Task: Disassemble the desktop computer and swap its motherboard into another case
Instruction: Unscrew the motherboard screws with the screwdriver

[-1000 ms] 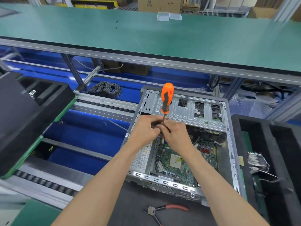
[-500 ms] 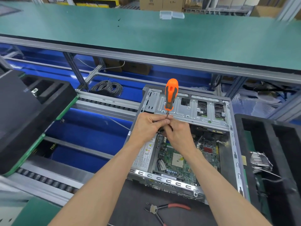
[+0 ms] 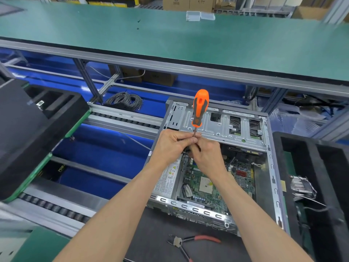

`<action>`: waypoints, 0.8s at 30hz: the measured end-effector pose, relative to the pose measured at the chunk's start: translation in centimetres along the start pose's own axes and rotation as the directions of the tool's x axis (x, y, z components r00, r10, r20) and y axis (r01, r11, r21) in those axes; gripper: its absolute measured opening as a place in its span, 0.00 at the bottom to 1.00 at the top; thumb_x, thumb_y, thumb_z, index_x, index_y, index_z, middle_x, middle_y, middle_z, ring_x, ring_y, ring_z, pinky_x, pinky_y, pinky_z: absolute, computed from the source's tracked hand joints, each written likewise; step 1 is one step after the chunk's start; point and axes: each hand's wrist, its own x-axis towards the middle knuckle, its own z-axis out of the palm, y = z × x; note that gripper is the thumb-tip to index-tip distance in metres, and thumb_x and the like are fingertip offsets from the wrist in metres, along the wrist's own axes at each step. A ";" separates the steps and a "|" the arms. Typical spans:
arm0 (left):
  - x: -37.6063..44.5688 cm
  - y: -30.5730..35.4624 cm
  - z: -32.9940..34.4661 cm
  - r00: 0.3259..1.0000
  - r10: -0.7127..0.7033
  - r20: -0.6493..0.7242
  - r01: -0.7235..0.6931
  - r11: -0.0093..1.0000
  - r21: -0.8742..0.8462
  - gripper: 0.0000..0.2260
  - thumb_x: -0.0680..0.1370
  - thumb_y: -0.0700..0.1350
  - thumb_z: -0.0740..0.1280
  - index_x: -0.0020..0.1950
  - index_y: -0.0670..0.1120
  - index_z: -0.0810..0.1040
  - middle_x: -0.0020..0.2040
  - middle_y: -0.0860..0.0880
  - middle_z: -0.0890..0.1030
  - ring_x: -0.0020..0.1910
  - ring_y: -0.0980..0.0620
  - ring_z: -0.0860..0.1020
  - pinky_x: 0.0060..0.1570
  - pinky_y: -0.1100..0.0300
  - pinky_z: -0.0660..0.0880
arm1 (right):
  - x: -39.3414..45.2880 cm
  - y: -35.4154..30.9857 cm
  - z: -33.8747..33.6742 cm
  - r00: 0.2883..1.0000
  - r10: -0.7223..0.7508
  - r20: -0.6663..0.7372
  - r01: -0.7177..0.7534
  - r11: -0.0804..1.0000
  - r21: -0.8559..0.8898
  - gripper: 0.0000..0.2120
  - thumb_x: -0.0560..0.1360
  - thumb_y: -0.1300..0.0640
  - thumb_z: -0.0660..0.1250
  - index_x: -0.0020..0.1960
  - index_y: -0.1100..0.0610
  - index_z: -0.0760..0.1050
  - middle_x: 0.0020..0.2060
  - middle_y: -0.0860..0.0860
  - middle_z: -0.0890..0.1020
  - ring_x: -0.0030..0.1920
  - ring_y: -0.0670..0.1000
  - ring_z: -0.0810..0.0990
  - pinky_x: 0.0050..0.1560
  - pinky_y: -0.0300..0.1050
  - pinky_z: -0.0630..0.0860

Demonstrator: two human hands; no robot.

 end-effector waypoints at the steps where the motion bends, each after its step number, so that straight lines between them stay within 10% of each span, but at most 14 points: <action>1: 0.0 0.0 0.0 1.000 0.006 -0.001 -0.006 1.000 -0.001 0.09 0.76 0.34 0.72 0.56 0.38 0.84 0.51 0.45 0.86 0.52 0.51 0.85 0.49 0.63 0.80 | 0.0 0.0 0.0 1.000 -0.005 -0.008 0.005 1.000 -0.003 0.09 0.79 0.66 0.66 0.41 0.68 0.80 0.30 0.59 0.81 0.29 0.61 0.80 0.31 0.56 0.76; 13: 0.1 -0.4 0.0 0.999 0.039 -0.012 -0.038 0.997 0.062 0.09 0.77 0.34 0.70 0.55 0.39 0.85 0.50 0.47 0.87 0.50 0.54 0.85 0.45 0.67 0.80 | 0.0 0.1 0.2 0.999 -0.001 -0.040 0.001 1.000 0.005 0.12 0.78 0.63 0.67 0.37 0.66 0.80 0.25 0.58 0.79 0.25 0.60 0.78 0.26 0.54 0.75; 19: 0.2 -0.7 0.5 0.993 0.092 -0.075 -0.070 0.964 0.256 0.06 0.76 0.36 0.72 0.50 0.42 0.87 0.45 0.50 0.87 0.47 0.55 0.85 0.52 0.53 0.82 | -0.1 0.1 -0.9 0.996 0.035 0.077 -0.023 0.988 -0.152 0.13 0.76 0.57 0.69 0.35 0.60 0.80 0.24 0.53 0.77 0.25 0.55 0.74 0.31 0.52 0.76; 24: 0.0 -0.4 0.6 0.989 0.134 -0.063 -0.106 0.938 0.331 0.05 0.75 0.39 0.73 0.49 0.46 0.87 0.40 0.52 0.86 0.37 0.53 0.83 0.42 0.57 0.79 | 0.6 -2.3 -5.0 0.996 0.044 -0.072 -0.037 0.995 0.094 0.19 0.73 0.53 0.61 0.62 0.56 0.71 0.46 0.49 0.77 0.38 0.46 0.76 0.36 0.43 0.75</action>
